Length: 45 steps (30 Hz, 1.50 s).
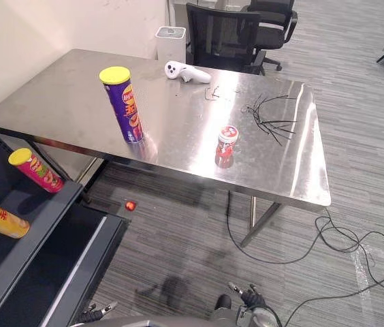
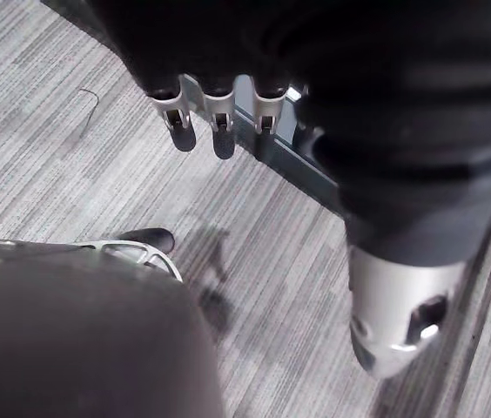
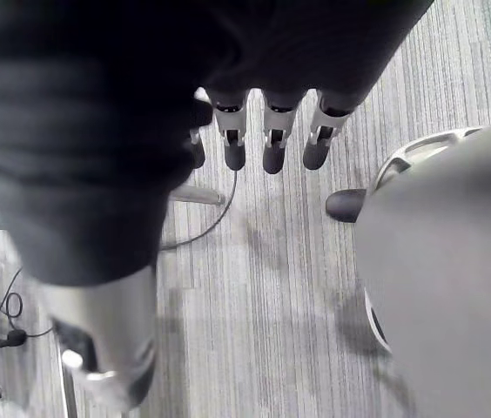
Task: Put the gum and the chips on the shelf.
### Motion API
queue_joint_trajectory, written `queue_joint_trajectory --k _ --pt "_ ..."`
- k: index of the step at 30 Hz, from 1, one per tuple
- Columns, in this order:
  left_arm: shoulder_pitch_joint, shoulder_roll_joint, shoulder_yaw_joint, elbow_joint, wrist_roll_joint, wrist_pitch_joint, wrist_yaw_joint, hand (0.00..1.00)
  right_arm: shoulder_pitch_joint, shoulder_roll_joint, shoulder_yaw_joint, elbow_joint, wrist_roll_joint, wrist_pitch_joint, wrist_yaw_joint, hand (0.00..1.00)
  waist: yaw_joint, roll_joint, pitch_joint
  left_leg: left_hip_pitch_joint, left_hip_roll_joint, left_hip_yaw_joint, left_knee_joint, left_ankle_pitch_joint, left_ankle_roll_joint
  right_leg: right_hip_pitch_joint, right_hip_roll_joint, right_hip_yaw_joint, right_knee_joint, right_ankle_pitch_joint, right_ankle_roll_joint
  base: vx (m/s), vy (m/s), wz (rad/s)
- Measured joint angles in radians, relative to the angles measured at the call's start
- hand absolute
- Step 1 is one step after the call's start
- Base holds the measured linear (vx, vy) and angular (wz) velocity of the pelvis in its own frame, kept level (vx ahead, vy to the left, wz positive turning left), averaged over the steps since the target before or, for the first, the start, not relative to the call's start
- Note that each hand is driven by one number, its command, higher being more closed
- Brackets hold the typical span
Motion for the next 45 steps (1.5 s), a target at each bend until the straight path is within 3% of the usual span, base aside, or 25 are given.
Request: queue_joint_trajectory --k 4,7,9,12,17,20,25,30,32,36,38,45 --pt "0.0 -0.001 0.006 0.0 0.002 0.0 0.001 0.0 0.006 -0.002 -0.041 0.002 0.009 0.003 -0.002 0.0 0.0 0.002 0.0 -0.026 0.012 0.005 0.026 -0.013 -0.015 -0.003 0.013 0.011 -0.026 0.011 0.001 -0.05 -0.032 -0.04" --pt "-0.003 0.0 0.007 -0.001 -0.003 0.0 0.001 0.0 0.01 -0.006 -0.102 0.019 0.025 0.01 -0.014 0.0 0.002 0.007 0.002 -0.075 0.038 -0.02 0.132 -0.05 -0.014 -0.003 0.024 0.01 -0.025 0.007 -0.006 0.06 -0.017 0.07" --pt "-0.008 0.001 0.007 -0.001 -0.009 0.0 0.002 0.0 0.011 -0.011 -0.149 0.025 0.048 0.011 -0.025 0.0 0.003 0.011 0.006 -0.089 0.031 -0.086 0.15 -0.049 -0.012 -0.003 0.027 0.01 -0.019 0.012 -0.011 0.06 -0.033 0.05" --pt "-0.01 -0.005 0.009 -0.023 -0.017 0.001 0.001 0.0 -0.001 -0.05 -0.26 0.042 0.049 0.016 -0.04 0.0 0.004 0.028 0.015 -0.089 0.017 -0.124 0.13 -0.046 -0.009 -0.003 0.023 0.012 -0.03 0.014 -0.011 0.05 0.017 0.03" --pt "-0.008 -0.033 0.088 -0.035 -0.015 0.001 0.003 0.0 -0.083 -0.153 -0.552 0.04 0.066 0.017 -0.101 0.0 0.008 0.04 0.021 -0.074 0.002 -0.116 0.11 -0.044 -0.005 -0.03 0.024 0.079 -0.048 0.036 -0.023 0.03 0.014 -0.32" --pt "-0.004 -0.049 0.108 -0.036 -0.014 0.0 0.0 0.0 -0.099 -0.205 -0.615 -0.07 0.096 0.017 -0.13 0.0 -0.002 0.05 0.024 -0.043 -0.006 -0.101 0.07 -0.045 -0.007 -0.044 0.026 0.117 -0.048 0.04 -0.022 0.01 0.015 -0.42" --pt "0.002 -0.067 0.126 -0.059 -0.005 -0.001 -0.011 0.0 -0.111 -0.242 -0.619 -0.418 0.071 0.009 -0.219 0.0 -0.008 0.058 0.023 0.005 -0.014 -0.062 0.04 -0.074 -0.007 -0.058 0.034 0.191 -0.049 0.048 -0.009 -0.01 0.022 -0.47" --pt "0.003 -0.081 0.125 -0.102 0.002 -0.003 -0.021 0.0 -0.108 -0.242 -0.616 -0.782 -0.084 -0.009 -0.319 0.0 -0.011 0.042 0.013 0.019 -0.026 -0.064 0.039 -0.092 -0.006 -0.059 0.027 0.212 -0.049 0.057 0.004 -0.01 0.009 -0.13" --pt "0.002 -0.08 0.123 -0.103 0.004 -0.002 -0.031 0.0 -0.108 -0.242 -0.598 -0.889 -0.125 -0.013 -0.321 0.0 -0.011 0.036 0.009 0.02 -0.03 -0.066 0.039 -0.092 -0.006 -0.058 0.023 0.212 -0.049 0.057 0.004 0.0 0.0 0.0" --pt "0.002 -0.079 0.119 -0.104 0.04 0.0 -0.045 0.0 -0.097 -0.243 -0.502 -1.12 -0.194 -0.043 -0.283 0.0 -0.015 0.035 0.008 0.019 -0.035 -0.082 0.04 -0.092 -0.006 -0.058 0.018 0.211 -0.049 0.057 0.004 0.0 -0.013 0.01" --pt "0.002 -0.077 0.11 -0.108 0.042 0.0 -0.057 0.0 -0.084 -0.243 -0.446 -1.199 -0.2 -0.064 -0.224 0.0 -0.013 0.029 0.004 0.017 -0.036 -0.107 0.042 -0.092 -0.006 -0.058 0.016 0.2 -0.049 0.057 0.004 0.0 -0.046 0.12" --pt "0.002 -0.058 0.055 -0.114 0.043 0.0 -0.078 0.0 -0.077 -0.324 -0.281 -1.213 -0.186 -0.072 -0.083 0.0 -0.01 0.022 0.0 -0.005 -0.04 -0.149 0.059 -0.092 -0.006 -0.057 0.005 0.174 -0.049 0.059 0.008 -0.03 -0.039 0.11"
